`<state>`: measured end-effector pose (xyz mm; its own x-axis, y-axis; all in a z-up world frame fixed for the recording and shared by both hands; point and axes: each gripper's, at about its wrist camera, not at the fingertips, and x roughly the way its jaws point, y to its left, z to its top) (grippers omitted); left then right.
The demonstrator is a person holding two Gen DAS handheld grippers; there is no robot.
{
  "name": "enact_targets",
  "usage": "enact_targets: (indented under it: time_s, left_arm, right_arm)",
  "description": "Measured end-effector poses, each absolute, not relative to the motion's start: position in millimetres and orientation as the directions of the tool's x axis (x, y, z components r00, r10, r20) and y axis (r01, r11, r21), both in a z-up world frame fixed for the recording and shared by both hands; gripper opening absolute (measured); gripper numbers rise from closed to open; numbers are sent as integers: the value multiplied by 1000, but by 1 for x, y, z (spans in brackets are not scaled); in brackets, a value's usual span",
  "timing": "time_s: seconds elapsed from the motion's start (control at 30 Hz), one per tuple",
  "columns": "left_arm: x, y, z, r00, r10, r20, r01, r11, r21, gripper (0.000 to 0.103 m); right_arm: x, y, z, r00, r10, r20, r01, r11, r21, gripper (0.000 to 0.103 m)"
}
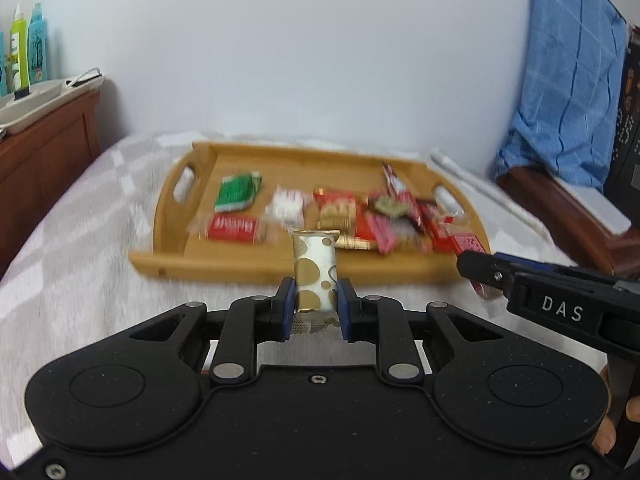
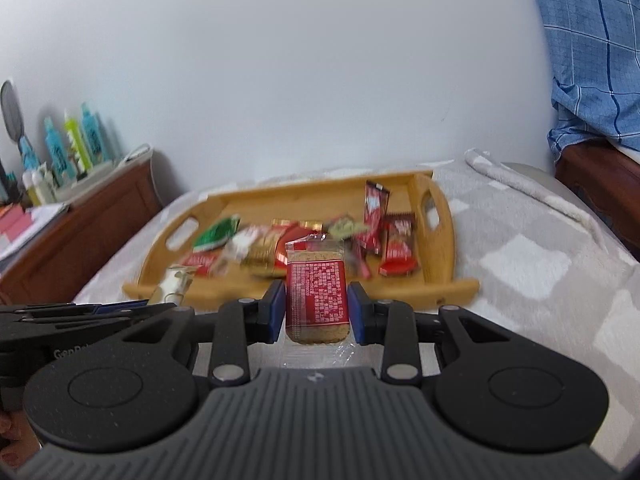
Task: Organize snacks
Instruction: 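Lift the white-gold bar with the left tool while the right tool lifts the biscuit pack toward the tray, then open both tools to release the bar and biscuit pack onto the tray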
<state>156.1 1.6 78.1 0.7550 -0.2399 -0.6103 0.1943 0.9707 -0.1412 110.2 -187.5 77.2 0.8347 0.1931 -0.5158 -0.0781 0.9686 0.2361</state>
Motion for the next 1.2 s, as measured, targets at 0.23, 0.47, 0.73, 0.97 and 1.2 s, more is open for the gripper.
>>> enact_targets:
  time_s: [0.23, 0.47, 0.73, 0.97, 1.2]
  left_arm:
    - [194, 3, 89, 766, -245, -594, 192, 970, -152, 21]
    - [240, 13, 88, 761, -266, -592, 176, 963, -207, 21]
    - [281, 23, 67, 733, -222, -643, 121, 973, -198, 21]
    - [291, 25, 49, 716, -201, -668, 115, 979, -171, 21]
    - [297, 23, 40, 711, -182, -679, 110, 983, -149, 21]
  right_arm:
    - [142, -206, 83, 848, 164, -504, -34, 966, 257, 37]
    - [181, -229, 79, 842, 149, -518, 15, 954, 299, 37]
    - [217, -246, 65, 814, 110, -570, 79, 952, 296, 37]
    - [228, -244, 57, 795, 73, -602, 87, 969, 233, 38]
    - [236, -245, 50, 774, 85, -627, 90, 966, 243, 38]
